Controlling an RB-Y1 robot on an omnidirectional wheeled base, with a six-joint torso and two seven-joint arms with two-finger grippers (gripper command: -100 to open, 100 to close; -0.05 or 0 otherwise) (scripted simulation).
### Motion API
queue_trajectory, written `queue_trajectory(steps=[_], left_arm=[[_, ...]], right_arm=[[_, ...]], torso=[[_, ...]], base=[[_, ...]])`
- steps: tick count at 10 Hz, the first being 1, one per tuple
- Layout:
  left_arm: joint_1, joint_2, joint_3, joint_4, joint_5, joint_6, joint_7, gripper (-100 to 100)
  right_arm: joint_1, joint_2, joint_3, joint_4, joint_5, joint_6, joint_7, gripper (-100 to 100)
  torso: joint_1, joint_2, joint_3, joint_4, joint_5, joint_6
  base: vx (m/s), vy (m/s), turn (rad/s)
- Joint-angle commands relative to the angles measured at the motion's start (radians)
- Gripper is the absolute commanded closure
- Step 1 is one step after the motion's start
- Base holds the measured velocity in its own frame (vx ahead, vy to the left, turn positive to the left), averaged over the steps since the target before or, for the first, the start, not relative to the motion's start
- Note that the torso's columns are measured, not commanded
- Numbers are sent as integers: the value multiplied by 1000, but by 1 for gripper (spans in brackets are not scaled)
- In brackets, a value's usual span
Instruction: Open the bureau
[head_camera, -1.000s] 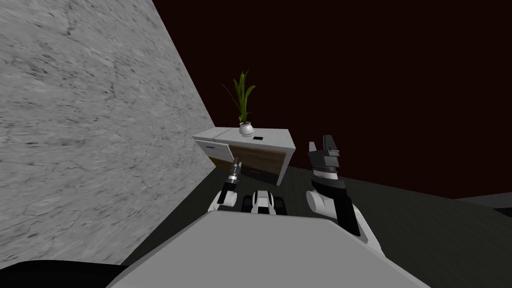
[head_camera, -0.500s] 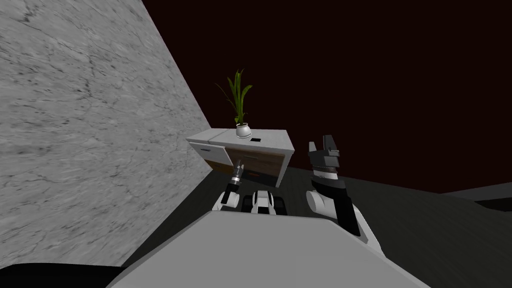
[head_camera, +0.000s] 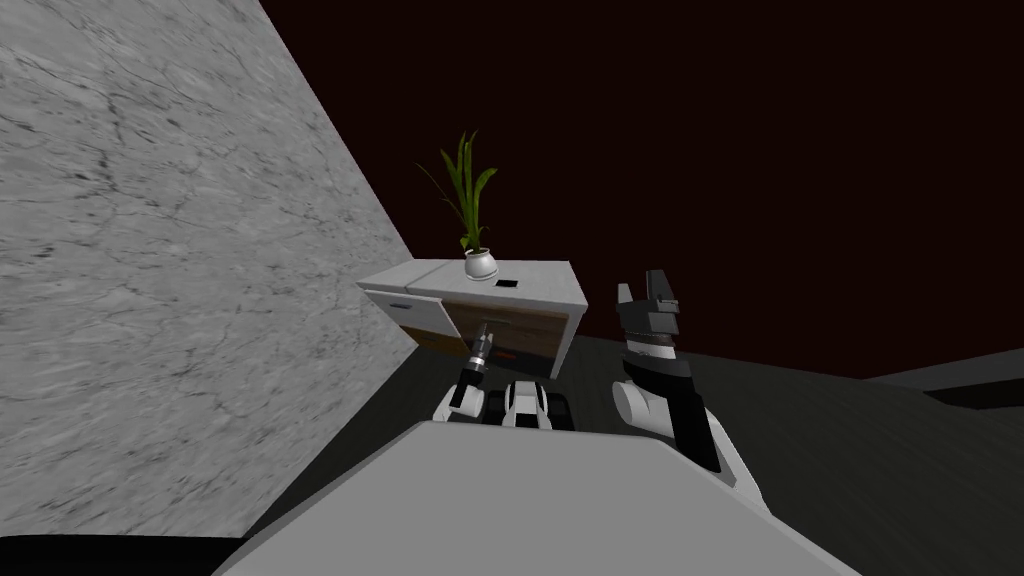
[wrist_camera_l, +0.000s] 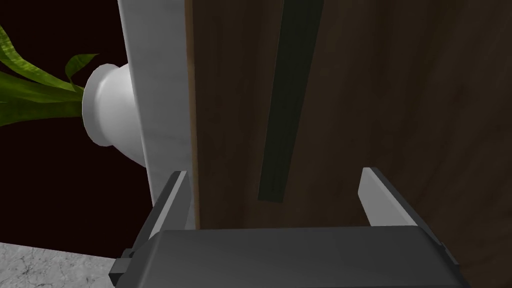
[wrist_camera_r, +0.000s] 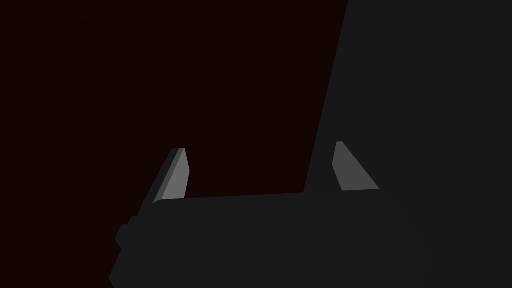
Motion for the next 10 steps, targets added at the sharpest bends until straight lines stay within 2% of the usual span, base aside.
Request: queue_trajectory(steps=[1, 2, 3, 4, 5, 6, 8, 10], left_arm=[[-20, -37, -14, 65, 0, -13, 5, -100], [-25, -63, -18, 84, -1, -17, 6, -100], [-21, -52, -16, 75, -2, -19, 3, -100], [-34, -57, -13, 59, -1, 11, 1, -100], [-27, -56, -15, 68, -1, -8, 2, -100], [-28, -56, -15, 67, -1, -4, 2, 100], [-16, -51, -21, 47, -2, 3, 3, 100], [-4, -46, -28, 27, -3, 10, 5, 100]], right_arm=[[0, 0, 0, 0, 0, 0, 0, 0], [0, 0, 0, 0, 0, 0, 0, 0], [0, 0, 0, 0, 0, 0, 0, 0], [0, 0, 0, 0, 0, 0, 0, 0], [0, 0, 0, 0, 0, 0, 0, 0], [0, 0, 0, 0, 0, 0, 0, 0], [0, 0, 0, 0, 0, 0, 0, 0], [-1, 0, 0, 0, 0, 0, 0, 0]], torso=[[-1, 0, 0, 0, 0, 0], [-1, 0, 0, 0, 0, 0], [-2, -1, 0, 0, 0, 0], [0, 1, 1, 0, 0, 0], [-1, -1, 0, 0, 0, 0], [0, 0, 0, 0, 0, 0], [0, 5, 3, 1, 0, 0], [0, 6, 4, 2, 0, 0]], base=[[72, -7, -59], [72, -11, -62], [32, -7, -12], [63, -14, 4], [40, -9, 0], [6, -2, 0], [-116, 9, 24], [-205, 29, 20]])
